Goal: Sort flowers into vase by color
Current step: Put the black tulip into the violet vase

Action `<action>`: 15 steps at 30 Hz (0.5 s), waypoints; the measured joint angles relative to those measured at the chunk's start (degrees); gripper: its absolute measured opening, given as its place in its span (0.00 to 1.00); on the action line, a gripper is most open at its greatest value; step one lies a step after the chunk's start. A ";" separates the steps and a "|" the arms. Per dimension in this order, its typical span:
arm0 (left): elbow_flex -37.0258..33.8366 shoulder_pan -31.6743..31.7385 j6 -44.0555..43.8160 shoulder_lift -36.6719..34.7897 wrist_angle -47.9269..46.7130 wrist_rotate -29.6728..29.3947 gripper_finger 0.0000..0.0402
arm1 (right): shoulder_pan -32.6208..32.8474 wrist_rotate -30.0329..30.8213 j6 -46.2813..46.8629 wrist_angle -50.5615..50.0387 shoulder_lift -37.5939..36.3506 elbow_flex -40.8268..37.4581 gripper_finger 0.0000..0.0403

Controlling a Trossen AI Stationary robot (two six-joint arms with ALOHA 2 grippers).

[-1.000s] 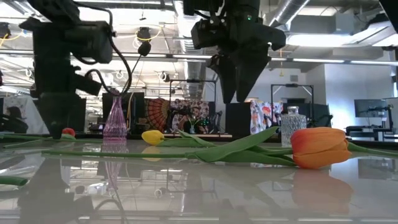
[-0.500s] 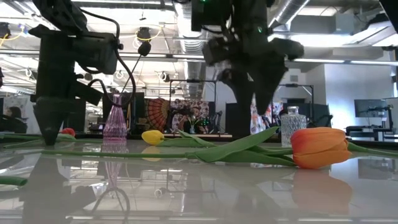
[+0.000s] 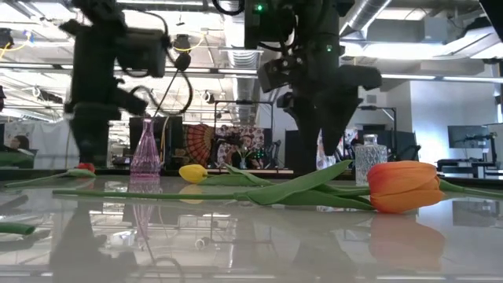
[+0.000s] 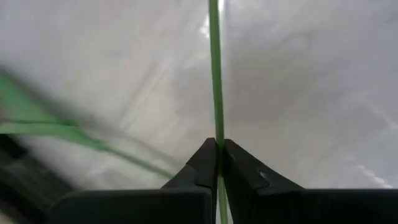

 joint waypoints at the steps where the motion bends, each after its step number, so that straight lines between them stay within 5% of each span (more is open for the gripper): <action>1: 1.93 0.07 0.64 -0.01 -1.30 -0.73 0.01 | -0.32 0.65 -0.17 0.44 -0.07 0.00 0.67; 7: 12.90 -0.09 6.52 -1.39 -6.18 -3.26 0.00 | -2.76 7.11 -1.02 4.48 -2.13 0.00 0.67; 15: 18.33 0.02 10.79 -9.46 -1.72 4.03 0.00 | -4.72 14.32 -7.89 24.04 -9.46 0.02 0.67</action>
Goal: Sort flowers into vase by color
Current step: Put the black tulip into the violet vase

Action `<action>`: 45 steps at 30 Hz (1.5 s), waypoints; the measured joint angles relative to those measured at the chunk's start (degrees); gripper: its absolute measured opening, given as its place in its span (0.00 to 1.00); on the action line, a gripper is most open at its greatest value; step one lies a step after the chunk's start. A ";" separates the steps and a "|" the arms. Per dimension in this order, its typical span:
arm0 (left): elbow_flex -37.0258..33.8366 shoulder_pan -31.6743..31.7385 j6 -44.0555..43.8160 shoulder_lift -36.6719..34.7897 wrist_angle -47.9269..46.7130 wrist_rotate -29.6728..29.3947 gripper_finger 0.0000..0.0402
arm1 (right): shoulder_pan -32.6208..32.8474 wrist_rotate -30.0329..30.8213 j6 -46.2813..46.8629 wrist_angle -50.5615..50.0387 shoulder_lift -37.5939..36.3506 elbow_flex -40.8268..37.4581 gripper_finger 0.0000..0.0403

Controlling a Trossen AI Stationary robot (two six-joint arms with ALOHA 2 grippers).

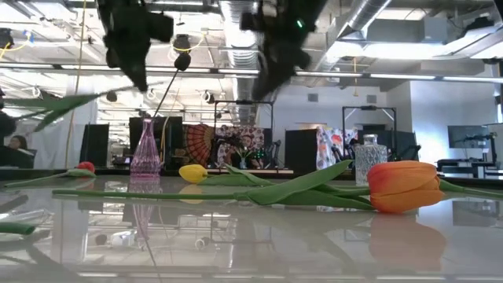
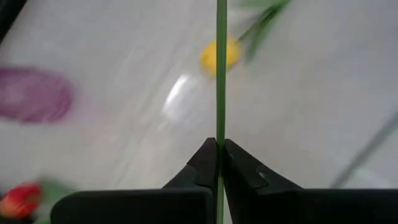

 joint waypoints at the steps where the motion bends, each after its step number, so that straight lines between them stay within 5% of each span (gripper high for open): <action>1: 0.00 0.00 -0.08 -1.10 1.25 1.18 0.00 | -0.15 -0.28 -1.57 2.97 -0.53 0.00 0.67; 7: -1.85 0.00 -2.48 -6.91 8.31 2.89 0.00 | -1.00 -9.47 -12.44 17.19 -1.14 0.00 0.67; 18: -2.14 0.00 -12.38 -7.41 7.91 5.44 0.00 | 0.56 -7.85 -22.92 21.23 -1.12 0.00 0.67; 29: -2.19 0.00 -13.73 -3.64 7.52 7.20 0.00 | 3.57 -13.99 -38.84 27.15 -0.05 0.04 0.67; 34: -2.19 0.00 -13.96 -2.12 8.29 8.24 0.00 | 3.86 -11.12 -42.77 31.38 4.02 0.06 0.67; 40: -2.19 -0.09 -14.38 -1.10 8.16 9.68 0.00 | 3.89 3.75 -47.86 37.57 8.61 -0.02 0.67; 45: -2.16 -0.09 -13.93 -0.98 8.32 9.66 0.00 | 3.96 5.76 -50.01 40.03 10.48 -0.17 0.67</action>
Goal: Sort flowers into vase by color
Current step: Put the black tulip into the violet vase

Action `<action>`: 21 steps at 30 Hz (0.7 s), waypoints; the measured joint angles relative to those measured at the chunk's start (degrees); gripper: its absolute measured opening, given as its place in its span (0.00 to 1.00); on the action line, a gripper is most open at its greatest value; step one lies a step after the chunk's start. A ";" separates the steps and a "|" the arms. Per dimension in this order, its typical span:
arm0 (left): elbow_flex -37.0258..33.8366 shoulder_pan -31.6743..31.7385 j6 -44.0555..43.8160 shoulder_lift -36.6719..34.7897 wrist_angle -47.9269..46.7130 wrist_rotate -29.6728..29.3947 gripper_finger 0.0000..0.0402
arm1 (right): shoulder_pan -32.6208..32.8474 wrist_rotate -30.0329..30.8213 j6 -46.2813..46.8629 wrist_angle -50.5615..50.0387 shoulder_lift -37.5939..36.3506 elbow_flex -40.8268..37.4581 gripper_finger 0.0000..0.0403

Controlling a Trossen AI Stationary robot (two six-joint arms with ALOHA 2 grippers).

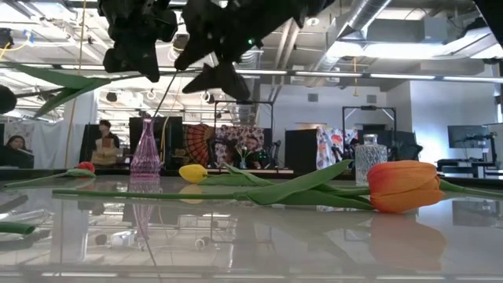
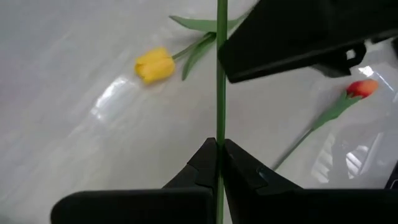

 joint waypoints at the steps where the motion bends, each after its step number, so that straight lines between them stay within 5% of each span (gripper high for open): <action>1: 0.00 0.00 0.05 0.00 -0.07 0.00 0.00 | 0.00 -0.01 0.24 0.28 -0.12 0.09 0.66; 13: 0.00 0.00 2.12 -0.02 0.13 0.68 0.00 | -1.50 0.22 1.82 0.49 -0.34 0.17 0.24; 21: 0.00 -0.01 4.85 -0.02 -0.02 1.10 0.00 | -1.36 0.25 2.63 -0.80 -0.34 0.17 0.06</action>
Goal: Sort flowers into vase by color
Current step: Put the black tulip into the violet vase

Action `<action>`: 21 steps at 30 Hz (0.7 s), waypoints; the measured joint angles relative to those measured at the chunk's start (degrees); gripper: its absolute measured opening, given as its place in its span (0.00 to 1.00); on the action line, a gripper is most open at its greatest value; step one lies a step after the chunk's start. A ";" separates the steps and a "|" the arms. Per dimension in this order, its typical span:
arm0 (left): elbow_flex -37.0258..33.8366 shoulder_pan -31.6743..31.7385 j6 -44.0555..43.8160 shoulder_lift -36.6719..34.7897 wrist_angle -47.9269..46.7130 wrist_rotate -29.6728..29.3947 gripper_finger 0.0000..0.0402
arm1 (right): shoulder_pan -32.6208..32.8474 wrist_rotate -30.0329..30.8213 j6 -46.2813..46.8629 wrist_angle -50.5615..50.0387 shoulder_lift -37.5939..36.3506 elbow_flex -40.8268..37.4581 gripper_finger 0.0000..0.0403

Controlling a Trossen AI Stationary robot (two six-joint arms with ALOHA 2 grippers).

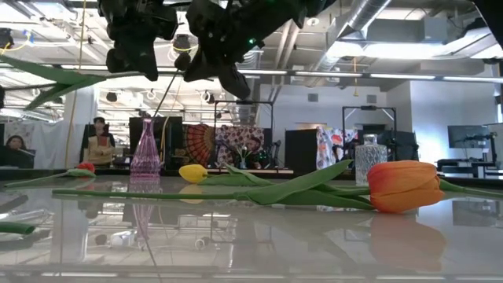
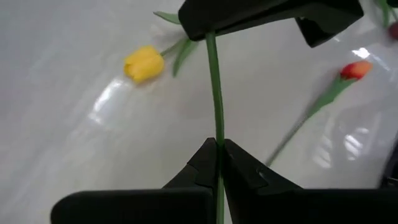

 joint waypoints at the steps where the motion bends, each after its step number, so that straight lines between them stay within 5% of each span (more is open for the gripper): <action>1: 0.00 -0.01 0.66 0.00 -0.01 -0.80 0.00 | 0.06 -0.22 0.52 -0.60 0.00 0.00 0.06; 11: 0.34 0.06 11.01 -1.47 0.74 -3.23 0.07 | -1.14 -14.71 15.21 -14.82 -0.22 -0.01 0.06; 21: -0.47 0.09 19.50 -12.80 2.19 -19.01 0.21 | -7.61 -50.84 27.09 -27.15 -1.84 -0.04 0.06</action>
